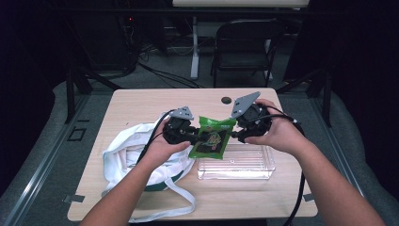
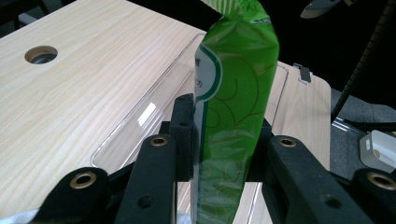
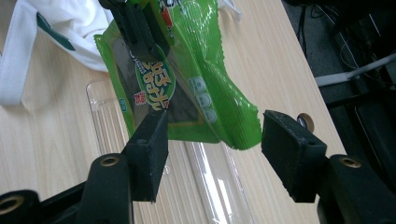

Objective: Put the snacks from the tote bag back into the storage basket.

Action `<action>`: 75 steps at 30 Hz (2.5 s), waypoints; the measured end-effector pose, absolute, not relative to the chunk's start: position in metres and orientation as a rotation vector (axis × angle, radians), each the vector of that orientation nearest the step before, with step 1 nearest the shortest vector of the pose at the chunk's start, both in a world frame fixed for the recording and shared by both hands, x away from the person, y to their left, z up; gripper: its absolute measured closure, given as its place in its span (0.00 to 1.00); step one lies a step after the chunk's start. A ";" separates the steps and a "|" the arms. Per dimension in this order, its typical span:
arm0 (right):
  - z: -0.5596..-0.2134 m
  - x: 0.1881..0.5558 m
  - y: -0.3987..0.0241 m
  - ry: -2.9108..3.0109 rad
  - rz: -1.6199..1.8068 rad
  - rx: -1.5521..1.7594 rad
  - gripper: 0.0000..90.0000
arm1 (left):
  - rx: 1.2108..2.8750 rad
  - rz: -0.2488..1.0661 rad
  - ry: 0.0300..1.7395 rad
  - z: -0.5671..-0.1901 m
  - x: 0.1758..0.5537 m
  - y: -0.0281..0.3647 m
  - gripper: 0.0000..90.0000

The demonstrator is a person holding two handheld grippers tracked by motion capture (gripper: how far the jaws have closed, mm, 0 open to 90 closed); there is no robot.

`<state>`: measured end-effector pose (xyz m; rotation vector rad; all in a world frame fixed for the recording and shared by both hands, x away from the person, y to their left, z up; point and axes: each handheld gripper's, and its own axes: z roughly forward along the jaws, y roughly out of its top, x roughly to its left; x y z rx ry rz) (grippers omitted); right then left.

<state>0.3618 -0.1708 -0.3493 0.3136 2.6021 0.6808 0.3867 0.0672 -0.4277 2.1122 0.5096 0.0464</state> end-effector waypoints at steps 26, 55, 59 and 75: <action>-0.357 0.368 -0.142 2.687 0.609 0.194 0.54 | 2.117 0.049 0.426 -0.425 0.377 0.054 0.80; -0.361 0.375 -0.135 2.807 0.546 0.146 0.71 | 2.107 0.063 0.396 -0.423 0.374 0.052 0.80; -0.361 0.375 -0.135 2.818 0.543 0.138 0.75 | 2.113 0.066 0.391 -0.423 0.374 0.052 0.80; -0.358 0.374 -0.134 2.845 0.508 0.119 0.82 | 2.123 0.073 0.385 -0.424 0.375 0.051 0.79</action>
